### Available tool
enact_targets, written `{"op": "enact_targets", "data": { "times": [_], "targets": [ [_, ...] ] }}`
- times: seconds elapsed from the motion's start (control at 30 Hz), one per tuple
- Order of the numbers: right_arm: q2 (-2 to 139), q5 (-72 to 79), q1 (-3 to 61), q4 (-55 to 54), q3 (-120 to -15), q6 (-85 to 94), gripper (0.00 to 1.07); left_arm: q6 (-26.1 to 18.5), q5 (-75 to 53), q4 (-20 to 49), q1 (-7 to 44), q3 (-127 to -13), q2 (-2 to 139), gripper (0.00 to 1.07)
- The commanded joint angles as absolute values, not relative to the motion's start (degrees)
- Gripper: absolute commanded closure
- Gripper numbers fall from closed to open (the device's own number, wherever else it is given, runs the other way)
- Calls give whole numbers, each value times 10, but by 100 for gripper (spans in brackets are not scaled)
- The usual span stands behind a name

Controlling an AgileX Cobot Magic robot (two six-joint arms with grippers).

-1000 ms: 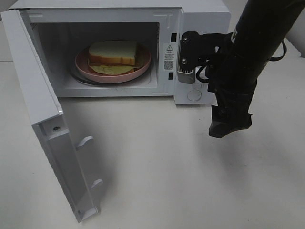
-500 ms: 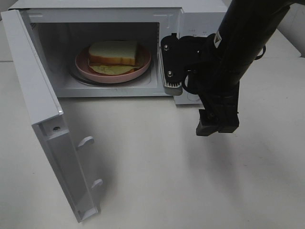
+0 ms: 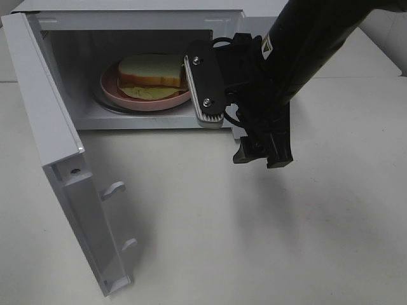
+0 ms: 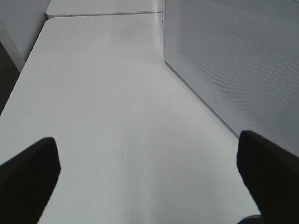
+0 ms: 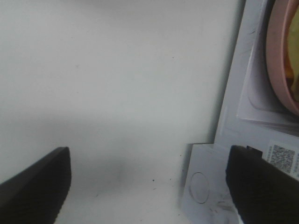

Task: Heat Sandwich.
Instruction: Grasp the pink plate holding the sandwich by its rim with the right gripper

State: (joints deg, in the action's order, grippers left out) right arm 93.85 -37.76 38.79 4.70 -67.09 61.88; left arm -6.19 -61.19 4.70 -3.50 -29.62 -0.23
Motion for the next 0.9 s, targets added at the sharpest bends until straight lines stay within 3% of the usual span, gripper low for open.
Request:
{"op": "enact_targets", "data": {
  "times": [0.03,0.9],
  "targets": [
    [936,-358,390,48,-674,636,22,-61,-612,50,-34,-296,-5,9],
    [1055,-308,390,59,-769,639,26,-61,-612,50,-34,-296,-5,9]
  ]
}}
